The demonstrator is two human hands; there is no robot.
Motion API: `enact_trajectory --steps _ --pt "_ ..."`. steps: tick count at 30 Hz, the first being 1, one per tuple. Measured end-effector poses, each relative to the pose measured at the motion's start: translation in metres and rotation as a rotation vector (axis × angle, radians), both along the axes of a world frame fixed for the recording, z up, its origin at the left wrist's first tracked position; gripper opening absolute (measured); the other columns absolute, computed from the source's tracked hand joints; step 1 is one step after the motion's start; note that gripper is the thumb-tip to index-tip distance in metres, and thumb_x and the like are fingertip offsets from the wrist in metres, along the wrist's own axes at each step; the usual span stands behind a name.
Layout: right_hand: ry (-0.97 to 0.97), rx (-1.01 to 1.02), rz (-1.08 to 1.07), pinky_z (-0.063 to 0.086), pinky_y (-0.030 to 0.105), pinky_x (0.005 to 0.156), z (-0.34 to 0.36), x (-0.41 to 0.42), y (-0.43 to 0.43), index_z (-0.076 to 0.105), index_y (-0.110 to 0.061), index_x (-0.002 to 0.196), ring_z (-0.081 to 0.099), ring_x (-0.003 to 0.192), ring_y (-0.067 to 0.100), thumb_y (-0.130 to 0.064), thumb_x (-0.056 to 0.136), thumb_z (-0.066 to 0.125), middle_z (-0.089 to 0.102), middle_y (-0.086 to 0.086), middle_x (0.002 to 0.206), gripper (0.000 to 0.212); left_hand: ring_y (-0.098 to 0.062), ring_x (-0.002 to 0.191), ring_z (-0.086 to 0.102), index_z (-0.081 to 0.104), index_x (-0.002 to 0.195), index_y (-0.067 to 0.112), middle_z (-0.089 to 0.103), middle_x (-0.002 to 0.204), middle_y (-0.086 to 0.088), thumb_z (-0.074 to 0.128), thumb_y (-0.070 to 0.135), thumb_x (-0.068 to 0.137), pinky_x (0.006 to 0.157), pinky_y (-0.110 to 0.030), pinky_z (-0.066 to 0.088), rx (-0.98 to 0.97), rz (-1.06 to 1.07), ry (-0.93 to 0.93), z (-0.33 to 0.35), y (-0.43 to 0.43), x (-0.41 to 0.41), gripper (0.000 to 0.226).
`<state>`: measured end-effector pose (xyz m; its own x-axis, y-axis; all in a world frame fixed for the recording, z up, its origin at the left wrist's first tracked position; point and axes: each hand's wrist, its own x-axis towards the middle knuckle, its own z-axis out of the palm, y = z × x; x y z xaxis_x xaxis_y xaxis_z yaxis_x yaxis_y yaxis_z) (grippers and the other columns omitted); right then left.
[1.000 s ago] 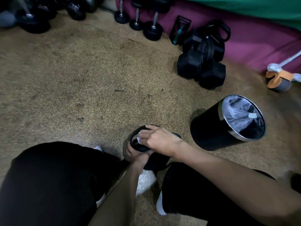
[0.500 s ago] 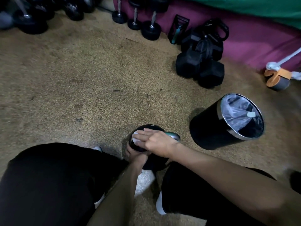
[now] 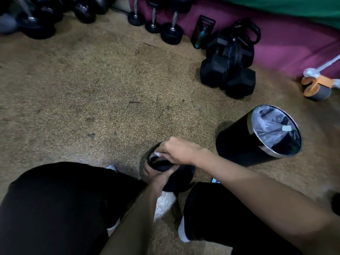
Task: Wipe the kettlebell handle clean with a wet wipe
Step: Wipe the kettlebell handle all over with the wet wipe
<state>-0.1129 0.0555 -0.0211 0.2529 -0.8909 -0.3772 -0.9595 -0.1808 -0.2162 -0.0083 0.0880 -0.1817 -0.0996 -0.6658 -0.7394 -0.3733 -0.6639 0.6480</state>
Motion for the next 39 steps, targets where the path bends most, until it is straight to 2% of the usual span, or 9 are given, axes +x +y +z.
enact_trajectory --steps 6,10,13,15,20,24,29,35,39 --pt "-0.070 0.122 -0.138 0.055 0.035 0.073 0.005 0.002 -0.009 0.068 -0.025 0.103 0.066 0.086 0.028 -0.027 0.089 0.052 0.071 0.010 0.096 0.021 -0.028 0.164 0.022 0.023 0.170 0.022 0.025 0.174 -0.012 0.107 0.041 0.057 0.132 -0.044 0.028 -0.019 -0.023 0.002 0.002 -0.001 0.000 0.142" --pt "-0.032 0.196 -0.172 0.039 0.025 0.065 0.015 -0.005 -0.016 0.069 -0.014 0.099 0.064 0.088 0.030 -0.028 0.094 0.050 0.067 0.017 0.095 0.024 -0.028 0.164 0.023 0.023 0.170 0.021 0.026 0.174 -0.011 0.107 0.046 0.055 0.133 -0.046 0.027 -0.022 -0.041 0.000 0.005 -0.002 0.002 0.145" --pt "-0.083 0.226 -0.153 0.047 0.024 0.076 0.023 -0.008 -0.021 0.071 -0.019 0.105 0.065 0.095 0.025 -0.023 0.090 0.059 0.070 0.010 0.103 0.020 -0.029 0.163 0.026 0.024 0.169 0.023 0.028 0.174 -0.011 0.108 0.054 0.042 0.132 -0.047 0.029 -0.017 -0.032 0.028 0.008 -0.003 0.002 0.156" --pt "-0.162 0.240 -0.172 0.049 0.023 0.083 0.021 -0.009 -0.024 0.072 -0.018 0.104 0.066 0.095 0.019 -0.018 0.087 0.061 0.073 0.005 0.102 0.020 -0.029 0.164 0.023 0.023 0.170 0.021 0.027 0.174 -0.011 0.108 0.047 0.051 0.133 -0.045 0.027 -0.018 -0.034 0.009 0.012 -0.002 0.002 0.149" --pt "-0.275 0.349 -0.383 0.042 0.023 0.058 0.010 -0.014 -0.028 0.072 -0.013 0.087 0.053 0.061 0.008 -0.017 0.091 0.055 0.069 0.000 0.082 0.018 -0.028 0.165 0.021 0.017 0.171 0.018 0.020 0.176 -0.012 0.106 0.035 0.064 0.132 -0.040 0.026 0.010 -0.038 0.015 0.019 -0.003 0.003 0.140" --pt "-0.321 0.430 -0.530 0.035 0.022 0.054 0.001 -0.019 -0.025 0.058 -0.023 0.061 0.047 0.058 0.007 -0.021 0.094 0.050 0.056 -0.012 0.063 0.035 -0.027 0.165 0.020 0.015 0.172 0.017 0.017 0.177 -0.011 0.105 0.033 0.066 0.130 -0.040 0.027 0.036 -0.035 0.028 0.024 -0.003 0.004 0.139" --pt "-0.395 0.423 -0.552 0.050 0.027 0.071 0.002 -0.017 -0.024 0.072 -0.019 0.084 0.060 0.075 0.008 -0.022 0.091 0.055 0.069 -0.010 0.082 0.018 -0.028 0.166 0.016 0.012 0.172 0.018 0.014 0.178 -0.010 0.104 0.037 0.067 0.132 -0.042 0.025 0.045 -0.042 0.012 0.028 -0.002 0.005 0.141" --pt "-0.317 0.398 -0.583 0.041 0.018 0.057 0.010 -0.022 -0.027 0.075 -0.022 0.089 0.060 0.074 0.008 -0.019 0.082 0.058 0.069 -0.009 0.084 0.018 -0.029 0.167 0.015 0.013 0.172 0.020 0.014 0.179 -0.010 0.105 0.040 0.063 0.133 -0.044 0.024 0.047 -0.037 0.008 0.026 -0.002 0.005 0.144" --pt "-0.315 0.379 -0.530 0.036 0.013 0.042 0.005 -0.005 -0.029 0.066 -0.020 0.069 0.049 0.056 0.008 -0.015 0.085 0.054 0.059 -0.007 0.066 0.020 -0.029 0.166 0.019 0.017 0.171 0.021 0.022 0.177 -0.010 0.107 0.046 0.057 0.134 -0.045 0.023 0.020 -0.053 -0.028 0.019 -0.002 0.003 0.148"
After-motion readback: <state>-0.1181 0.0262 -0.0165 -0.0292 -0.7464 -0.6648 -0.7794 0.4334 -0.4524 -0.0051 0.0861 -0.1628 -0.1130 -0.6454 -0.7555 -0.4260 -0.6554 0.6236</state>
